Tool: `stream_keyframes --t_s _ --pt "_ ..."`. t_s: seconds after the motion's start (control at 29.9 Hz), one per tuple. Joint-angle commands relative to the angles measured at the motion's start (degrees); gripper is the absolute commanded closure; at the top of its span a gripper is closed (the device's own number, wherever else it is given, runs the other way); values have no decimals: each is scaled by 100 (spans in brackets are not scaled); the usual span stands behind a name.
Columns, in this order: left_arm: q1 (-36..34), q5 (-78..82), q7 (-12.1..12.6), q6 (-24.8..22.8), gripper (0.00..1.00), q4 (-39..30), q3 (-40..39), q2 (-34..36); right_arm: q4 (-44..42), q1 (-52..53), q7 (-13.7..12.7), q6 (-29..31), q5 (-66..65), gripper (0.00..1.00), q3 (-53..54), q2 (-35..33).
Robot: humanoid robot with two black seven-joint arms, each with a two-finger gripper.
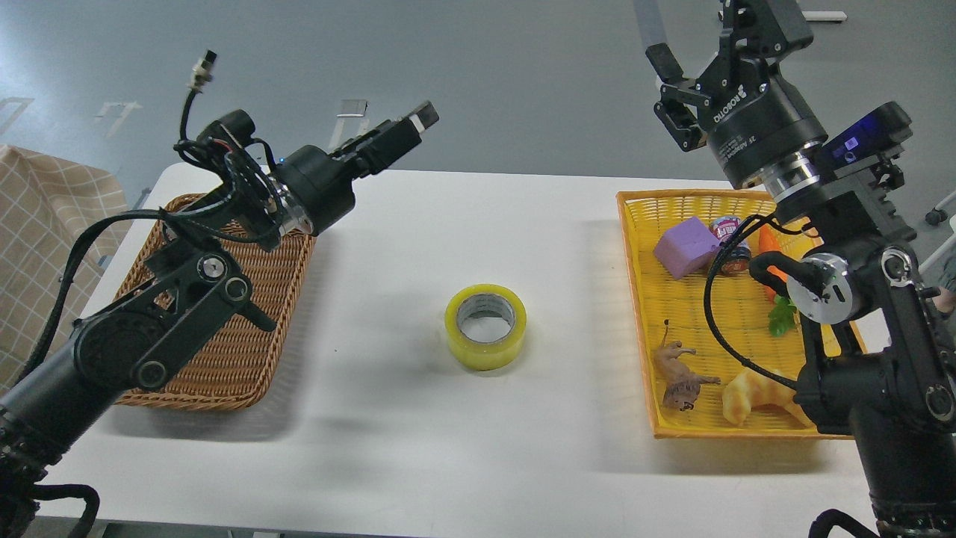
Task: Place and transfer tape with both arms
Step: 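Reach the left gripper to the tape roll and grasp its rim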
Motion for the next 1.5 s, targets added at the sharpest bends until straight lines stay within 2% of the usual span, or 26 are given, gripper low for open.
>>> stream_keyframes --t_s 0.0,0.07,0.37,0.57,0.74,1.47 --pt "-36 1369 -7 156 4 501 293 -1 3 23 -1 -8 -5 0 0 0" --pt "-36 1696 -24 182 12 555 573 52 12 50 -1 1 3 0 8 0" --pt "-124 1752 -33 621 12 573 2103 202 3 173 -10 1 -5 0 -35 0" --pt "-115 1752 -16 666 12 608 2148 35 21 173 -10 1 -5 0 -18 0" --pt "-247 1752 -33 666 12 1108 2157 -343 187 173 -10 1 -5 0 -27 0" --pt "-212 1752 -174 666 12 1442 2438 -721 232 85 -10 -8 -23 0 -18 0"
